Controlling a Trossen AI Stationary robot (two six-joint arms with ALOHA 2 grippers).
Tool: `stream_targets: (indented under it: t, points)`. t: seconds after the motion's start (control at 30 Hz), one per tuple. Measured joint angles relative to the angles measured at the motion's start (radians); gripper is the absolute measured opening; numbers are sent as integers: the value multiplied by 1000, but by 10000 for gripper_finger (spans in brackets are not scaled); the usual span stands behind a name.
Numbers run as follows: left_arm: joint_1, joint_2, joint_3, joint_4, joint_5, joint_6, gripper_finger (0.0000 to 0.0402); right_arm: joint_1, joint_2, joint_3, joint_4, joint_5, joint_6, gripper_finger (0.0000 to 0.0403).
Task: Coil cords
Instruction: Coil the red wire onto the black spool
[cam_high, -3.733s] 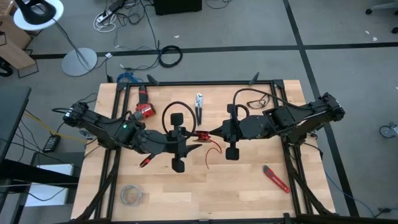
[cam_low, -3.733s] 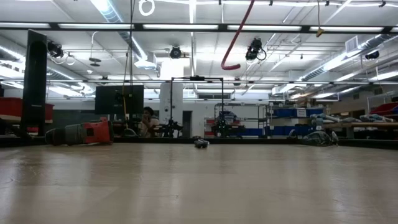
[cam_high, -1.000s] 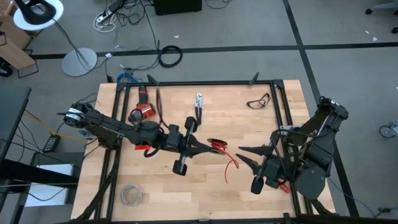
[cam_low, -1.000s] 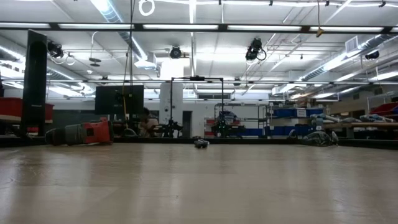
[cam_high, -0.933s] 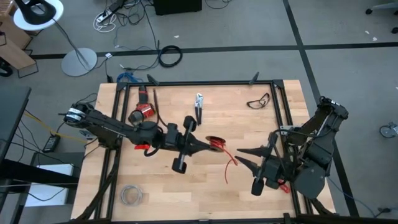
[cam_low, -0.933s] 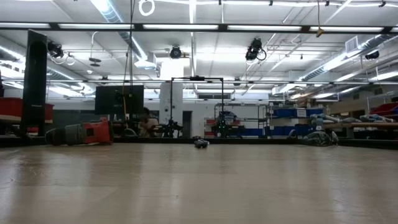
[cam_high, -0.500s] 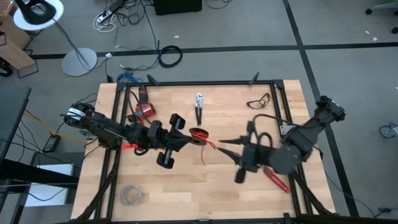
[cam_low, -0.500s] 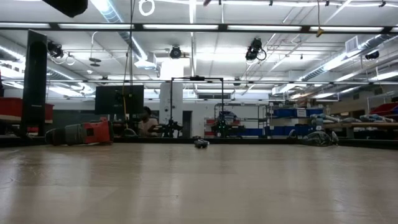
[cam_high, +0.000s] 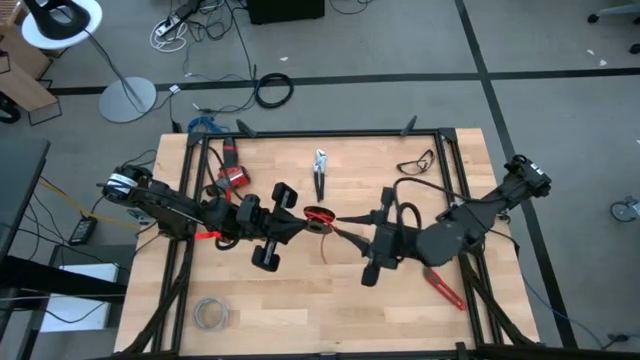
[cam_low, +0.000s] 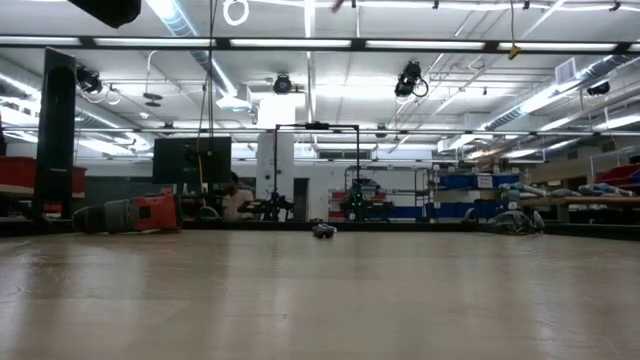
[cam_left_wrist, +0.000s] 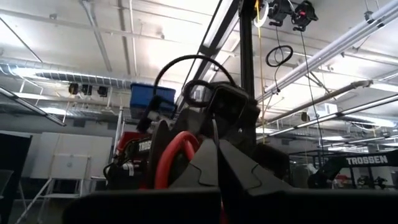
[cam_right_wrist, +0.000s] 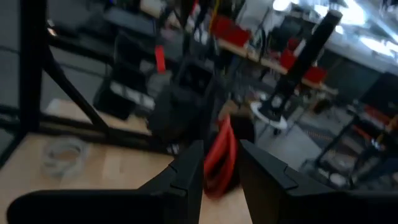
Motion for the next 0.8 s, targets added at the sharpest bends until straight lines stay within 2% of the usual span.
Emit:
stream_targets:
  t: [0.2, 0.4, 0.8]
  points:
    - [5, 0, 0, 6, -24, -26, 0, 32, -5, 0, 59, -24, -45, 99]
    - [5, 0, 0, 48, -20, -26, 0, 13, -5, 0, -25, -21, 50, 99]
    - [5, 0, 0, 53, -19, -24, 0, -27, 11, 0, -83, -64, 168, 99]
